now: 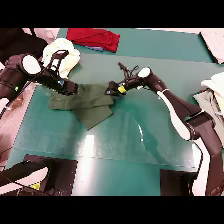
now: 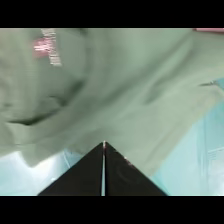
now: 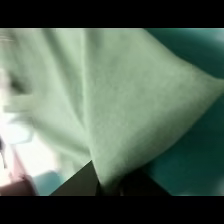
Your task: Fold the shirts.
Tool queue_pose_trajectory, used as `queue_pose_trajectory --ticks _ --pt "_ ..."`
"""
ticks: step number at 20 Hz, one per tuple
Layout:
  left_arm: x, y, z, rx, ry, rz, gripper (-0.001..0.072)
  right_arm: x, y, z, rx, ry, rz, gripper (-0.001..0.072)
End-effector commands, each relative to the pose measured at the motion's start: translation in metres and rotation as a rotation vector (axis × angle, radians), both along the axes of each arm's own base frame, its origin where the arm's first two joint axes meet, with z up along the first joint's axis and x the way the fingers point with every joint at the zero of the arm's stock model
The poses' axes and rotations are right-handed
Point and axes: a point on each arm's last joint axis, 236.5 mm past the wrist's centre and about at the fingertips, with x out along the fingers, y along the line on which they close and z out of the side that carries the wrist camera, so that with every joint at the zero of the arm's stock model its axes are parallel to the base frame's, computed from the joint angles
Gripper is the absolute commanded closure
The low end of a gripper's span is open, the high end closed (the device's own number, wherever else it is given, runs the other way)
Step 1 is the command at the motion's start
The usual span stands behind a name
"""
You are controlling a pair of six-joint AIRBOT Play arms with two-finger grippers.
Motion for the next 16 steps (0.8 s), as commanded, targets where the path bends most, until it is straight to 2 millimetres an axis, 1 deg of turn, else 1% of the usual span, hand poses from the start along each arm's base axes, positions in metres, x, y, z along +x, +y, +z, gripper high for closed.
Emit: queue_pose_trajectory --ticks 1,3,5,7,8,9,10,11,12,13,14,15,16 --pt "-0.003 0.0 -0.001 0.001 0.012 -0.003 0.0675 0.026 0.0 0.064 0.111 -0.076 -0.074 0.0691" --pt "-0.003 0.0 -0.001 0.001 0.013 -0.003 0.0675 0.054 -0.045 0.11 0.135 -0.124 -0.182 0.0691" --pt "-0.003 0.0 -0.001 0.0 0.012 -0.002 0.0675 0.084 -0.105 0.163 0.164 -0.185 -0.307 0.0692" --pt "-0.003 -0.003 0.0 -0.012 0.013 -0.002 0.0675 0.118 -0.179 0.219 0.202 -0.261 -0.496 0.0692" --pt "-0.003 -0.006 0.001 -0.025 0.013 -0.002 0.0675 0.135 -0.223 0.246 0.226 -0.293 -0.614 0.0692" --pt "-0.003 -0.009 0.002 -0.042 0.015 -0.002 0.0675 0.148 -0.268 0.267 0.247 -0.313 -0.725 0.0692" --pt "-0.004 -0.013 0.003 -0.06 0.018 0.001 0.0675 0.158 -0.317 0.286 0.268 -0.326 -0.835 0.0692" --pt "-0.004 -0.017 0.005 -0.08 0.02 0.001 0.0675 0.163 -0.361 0.3 0.286 -0.324 -0.926 0.0692" --pt "-0.005 -0.02 0.006 -0.096 0.024 0.007 0.0675 0.163 -0.409 0.31 0.3 -0.314 -1.019 0.0692" --pt "-0.005 -0.021 0.007 -0.109 0.028 0.019 0.0675 0.158 -0.451 0.315 0.31 -0.293 -1.099 0.0692" --pt "-0.003 -0.023 0.009 -0.12 0.023 0.022 0.0675 0.149 -0.493 0.318 0.316 -0.265 -1.171 0.0692" --pt "-0.001 -0.026 0.012 -0.134 0.012 0.024 0.0675 0.136 -0.527 0.318 0.313 -0.238 -1.224 0.0692" --pt "0.002 -0.027 0.016 -0.142 -0.001 0.027 0.0675 0.118 -0.558 0.318 0.3 -0.207 -1.263 0.0692"
